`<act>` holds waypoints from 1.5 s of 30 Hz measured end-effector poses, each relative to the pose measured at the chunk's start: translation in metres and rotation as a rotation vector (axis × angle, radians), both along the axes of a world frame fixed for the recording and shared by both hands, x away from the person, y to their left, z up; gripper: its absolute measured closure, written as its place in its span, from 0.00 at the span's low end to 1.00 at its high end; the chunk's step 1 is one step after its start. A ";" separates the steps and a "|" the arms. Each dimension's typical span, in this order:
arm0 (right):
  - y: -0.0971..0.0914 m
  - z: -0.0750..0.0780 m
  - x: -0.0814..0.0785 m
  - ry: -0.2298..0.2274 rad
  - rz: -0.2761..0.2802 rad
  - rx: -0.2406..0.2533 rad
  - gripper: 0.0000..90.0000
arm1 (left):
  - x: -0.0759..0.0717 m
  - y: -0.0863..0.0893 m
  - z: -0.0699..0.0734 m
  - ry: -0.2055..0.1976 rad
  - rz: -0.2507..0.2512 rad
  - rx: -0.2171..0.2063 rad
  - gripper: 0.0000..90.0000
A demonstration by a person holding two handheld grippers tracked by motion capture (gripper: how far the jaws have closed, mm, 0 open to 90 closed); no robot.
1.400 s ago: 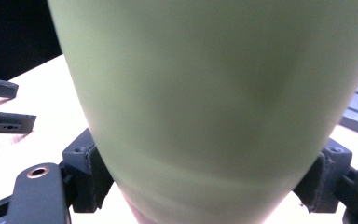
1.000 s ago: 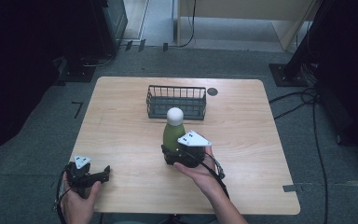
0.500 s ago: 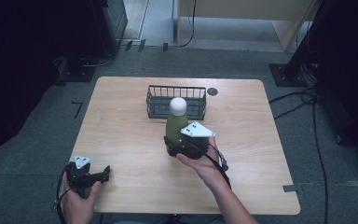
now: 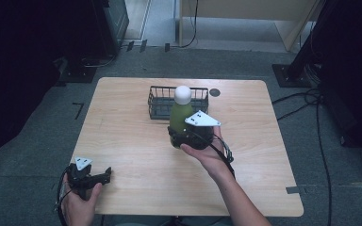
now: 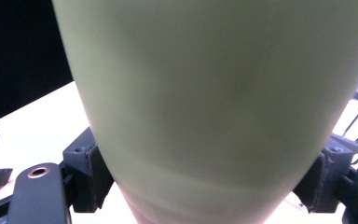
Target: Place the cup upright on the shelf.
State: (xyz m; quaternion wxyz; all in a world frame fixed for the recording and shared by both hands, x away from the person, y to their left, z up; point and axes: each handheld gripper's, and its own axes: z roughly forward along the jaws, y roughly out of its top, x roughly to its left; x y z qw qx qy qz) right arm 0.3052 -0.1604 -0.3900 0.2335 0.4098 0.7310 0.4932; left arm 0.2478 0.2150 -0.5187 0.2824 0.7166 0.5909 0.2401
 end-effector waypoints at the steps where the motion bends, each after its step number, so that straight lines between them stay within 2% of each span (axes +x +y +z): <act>1: -0.001 0.001 0.002 0.000 0.000 -0.002 0.22 | 0.000 0.000 0.000 0.001 0.000 0.001 0.00; 8: -0.003 0.011 0.014 0.000 -0.016 0.002 0.22 | 0.000 0.000 0.000 0.001 0.000 0.001 0.00; 15: -0.004 0.024 0.028 -0.023 -0.032 -0.013 0.22 | 0.000 0.000 0.000 0.002 0.000 0.001 0.00; 22: -0.005 0.031 0.040 -0.023 -0.053 -0.015 0.22 | 0.000 0.000 0.000 0.001 0.000 0.001 0.00; 45: -0.015 0.048 0.097 -0.031 -0.139 -0.050 0.22 | 0.000 0.000 0.000 0.003 -0.002 0.002 0.00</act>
